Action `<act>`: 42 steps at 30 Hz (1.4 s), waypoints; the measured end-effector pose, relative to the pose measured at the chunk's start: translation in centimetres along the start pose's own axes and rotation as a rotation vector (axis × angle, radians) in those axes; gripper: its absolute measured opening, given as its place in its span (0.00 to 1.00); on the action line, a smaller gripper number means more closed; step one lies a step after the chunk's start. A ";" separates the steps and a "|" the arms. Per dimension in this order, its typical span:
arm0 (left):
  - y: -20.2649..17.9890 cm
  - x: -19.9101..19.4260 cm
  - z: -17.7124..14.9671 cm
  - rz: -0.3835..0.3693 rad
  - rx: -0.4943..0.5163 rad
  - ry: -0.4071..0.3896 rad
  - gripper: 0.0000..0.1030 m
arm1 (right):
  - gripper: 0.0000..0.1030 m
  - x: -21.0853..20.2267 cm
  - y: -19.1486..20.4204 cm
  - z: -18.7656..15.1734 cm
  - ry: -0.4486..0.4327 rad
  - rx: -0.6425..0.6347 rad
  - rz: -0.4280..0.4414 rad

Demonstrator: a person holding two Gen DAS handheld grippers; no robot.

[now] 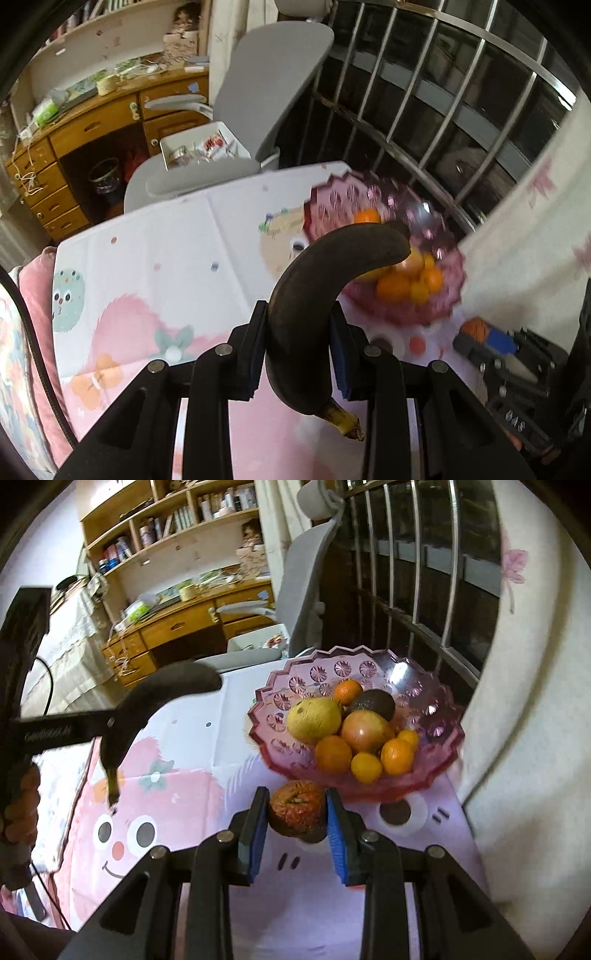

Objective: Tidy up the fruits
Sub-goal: 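Carry the banana and lychee over the pink bowl, then open both grippers to set the banana and lychee in the bowl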

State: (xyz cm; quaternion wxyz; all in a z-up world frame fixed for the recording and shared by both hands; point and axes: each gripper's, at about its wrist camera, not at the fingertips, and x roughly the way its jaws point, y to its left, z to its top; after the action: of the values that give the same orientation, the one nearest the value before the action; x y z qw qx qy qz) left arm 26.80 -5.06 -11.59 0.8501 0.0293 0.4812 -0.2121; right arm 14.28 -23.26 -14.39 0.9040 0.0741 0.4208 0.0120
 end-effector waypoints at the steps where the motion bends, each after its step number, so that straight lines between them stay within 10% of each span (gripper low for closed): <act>1: -0.6 0.5 0.6 0.009 -0.007 -0.008 0.29 | 0.29 0.2 -0.7 0.5 0.002 -0.015 0.013; 25: -8.8 15.5 8.6 0.152 -0.047 -0.015 0.30 | 0.30 8.4 -11.6 4.9 0.138 -0.195 0.141; 27: -8.8 15.3 8.4 0.141 -0.066 -0.016 0.37 | 0.30 8.3 -11.4 5.0 0.128 -0.208 0.119; 30: -8.4 13.5 8.2 0.124 -0.102 -0.056 0.75 | 0.39 8.6 -11.1 5.1 0.153 -0.202 0.114; 42: -1.4 5.1 0.0 0.098 -0.313 0.064 0.78 | 0.67 6.1 -8.7 3.7 0.272 -0.077 0.059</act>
State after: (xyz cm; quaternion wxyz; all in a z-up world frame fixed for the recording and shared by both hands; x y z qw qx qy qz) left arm 28.59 -8.01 -15.63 0.8377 -0.0732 0.5333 -0.0918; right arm 20.68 -31.83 -17.96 0.8401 0.0496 0.5362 0.0647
